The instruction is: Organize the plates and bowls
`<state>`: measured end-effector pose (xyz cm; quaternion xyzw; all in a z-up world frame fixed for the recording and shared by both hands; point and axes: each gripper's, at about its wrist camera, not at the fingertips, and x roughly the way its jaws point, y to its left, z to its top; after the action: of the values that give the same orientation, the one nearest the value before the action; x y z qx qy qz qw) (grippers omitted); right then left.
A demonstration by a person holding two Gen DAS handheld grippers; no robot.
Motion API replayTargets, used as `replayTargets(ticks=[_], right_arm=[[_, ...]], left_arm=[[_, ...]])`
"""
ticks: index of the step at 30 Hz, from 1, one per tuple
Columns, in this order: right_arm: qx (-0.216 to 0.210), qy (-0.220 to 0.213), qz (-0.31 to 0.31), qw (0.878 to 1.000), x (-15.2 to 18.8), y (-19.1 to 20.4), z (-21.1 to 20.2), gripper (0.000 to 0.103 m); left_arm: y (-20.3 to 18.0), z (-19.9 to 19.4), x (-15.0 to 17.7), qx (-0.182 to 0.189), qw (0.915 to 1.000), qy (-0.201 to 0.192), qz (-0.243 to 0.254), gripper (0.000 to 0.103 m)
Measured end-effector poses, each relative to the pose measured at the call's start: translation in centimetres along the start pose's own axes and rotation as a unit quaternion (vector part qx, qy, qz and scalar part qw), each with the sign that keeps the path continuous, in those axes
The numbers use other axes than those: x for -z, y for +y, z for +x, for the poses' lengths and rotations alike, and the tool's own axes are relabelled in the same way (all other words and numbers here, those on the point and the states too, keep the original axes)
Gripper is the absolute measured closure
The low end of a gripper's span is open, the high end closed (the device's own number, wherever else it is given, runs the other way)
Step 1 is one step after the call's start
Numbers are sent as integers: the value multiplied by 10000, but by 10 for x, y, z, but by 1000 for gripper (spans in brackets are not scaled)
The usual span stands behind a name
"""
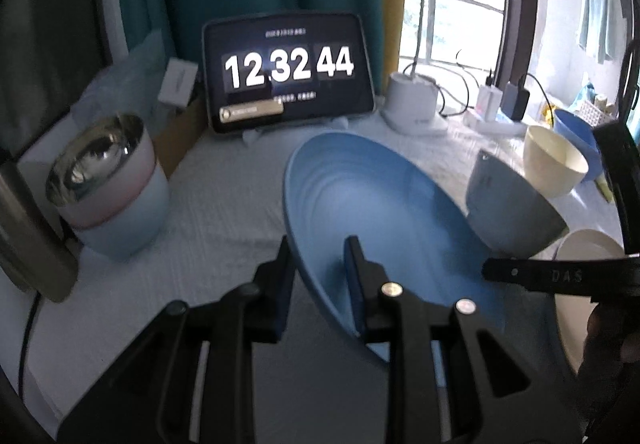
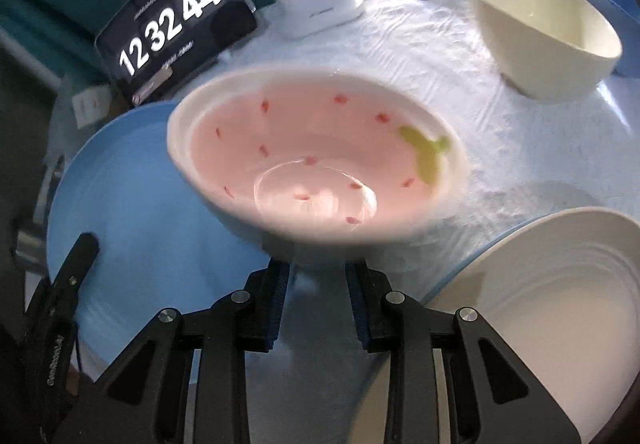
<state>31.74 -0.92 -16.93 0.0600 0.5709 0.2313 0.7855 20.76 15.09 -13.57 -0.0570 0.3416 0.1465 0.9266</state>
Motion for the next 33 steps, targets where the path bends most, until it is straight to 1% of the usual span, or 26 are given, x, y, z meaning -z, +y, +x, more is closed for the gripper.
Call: replayTargets(ticks=[3,7,11,13,14,15,18,23,29,33], right_arm=[[136,-1,-152,9998,0,11,4,73],[107,37,-192,9998,-3,23,12,71],[150,20,-275,9995,3,27,10,72],[147,49,-328,9993,5,31,10,77],[124,70,-370,9992,9,32,9,82],[57,122,-395,9991,11,35,11,84],[-46,199,-578,9981,16,51,17,89],[-134,178,-817,9964,23,70,18,89],[-241,58,-948,9952,30,79,5,89],[-253,-185,-1037,9941,34,82,-14,89]], left_arm=[[5,2,4,106,9998,100,-126,78],[5,-2,10,185,9997,118,-83,78],[9,-8,15,143,9998,83,-101,78],[17,-12,17,68,9998,65,-186,78],[22,-15,18,28,9997,53,-221,78],[26,-18,19,2,9997,51,-253,78],[38,-29,24,-144,9994,-11,-305,78],[54,-40,35,-294,9986,-3,-438,78],[64,-56,43,-299,9977,-106,-596,78],[66,-67,44,-184,9971,-190,-718,77]])
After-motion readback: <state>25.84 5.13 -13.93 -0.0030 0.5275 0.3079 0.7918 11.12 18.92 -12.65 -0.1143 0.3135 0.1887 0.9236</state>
